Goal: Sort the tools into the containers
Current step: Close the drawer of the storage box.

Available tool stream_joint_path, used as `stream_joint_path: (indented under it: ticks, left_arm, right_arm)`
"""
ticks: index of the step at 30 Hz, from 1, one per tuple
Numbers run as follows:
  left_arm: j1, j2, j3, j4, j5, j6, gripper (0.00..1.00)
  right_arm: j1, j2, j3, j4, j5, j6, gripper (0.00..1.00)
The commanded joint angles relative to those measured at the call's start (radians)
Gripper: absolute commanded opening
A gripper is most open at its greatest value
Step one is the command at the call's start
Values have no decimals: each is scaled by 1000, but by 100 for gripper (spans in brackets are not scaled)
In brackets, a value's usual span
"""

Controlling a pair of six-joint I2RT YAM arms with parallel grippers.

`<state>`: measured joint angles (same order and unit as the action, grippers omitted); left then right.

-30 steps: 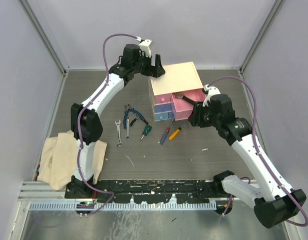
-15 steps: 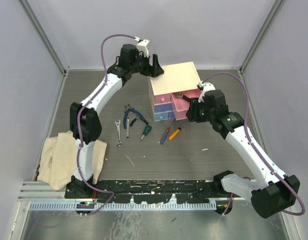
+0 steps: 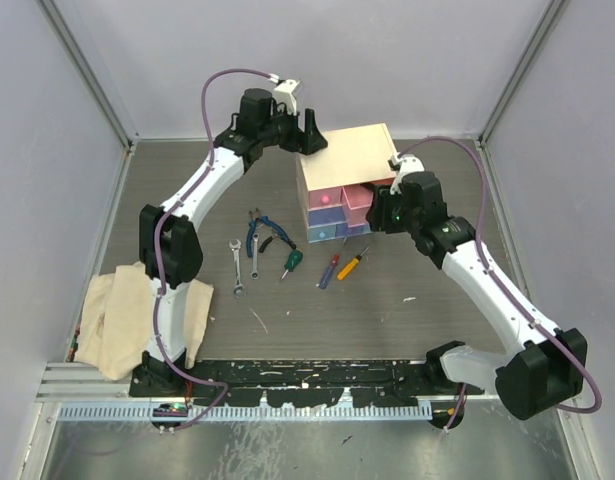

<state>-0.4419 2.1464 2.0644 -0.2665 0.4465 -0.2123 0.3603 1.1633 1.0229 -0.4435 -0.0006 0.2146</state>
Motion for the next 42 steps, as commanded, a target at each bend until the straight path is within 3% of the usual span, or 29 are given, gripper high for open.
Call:
stream_joint_path:
  ticks: [1,9,25,31,34,42]
  left_arm:
    - [-43,-25,-33,-59,93,23,76]
    - [-50,-36,-53,-53,105,26,76]
    - [-69,-71,-104,-54,121,28,76]
    - [-67,-102,-121,-56,69,15,76]
    - [-67,-106,-92,-92,-27,-8,78]
    - [-66,-176,-82,-119,-188,-31,85]
  right_arm:
    - [-2,34,42,287,30,-8,52]
    - [-1,77,14,486,57,-29,52]
    - [-2,175,-26,725,21,-22,52]
    - [-2,77,-91,662,33,4,52]
    - [-1,0,-138,581,58,29,52]
    - [-2,-209,-324,500,67,219,53]
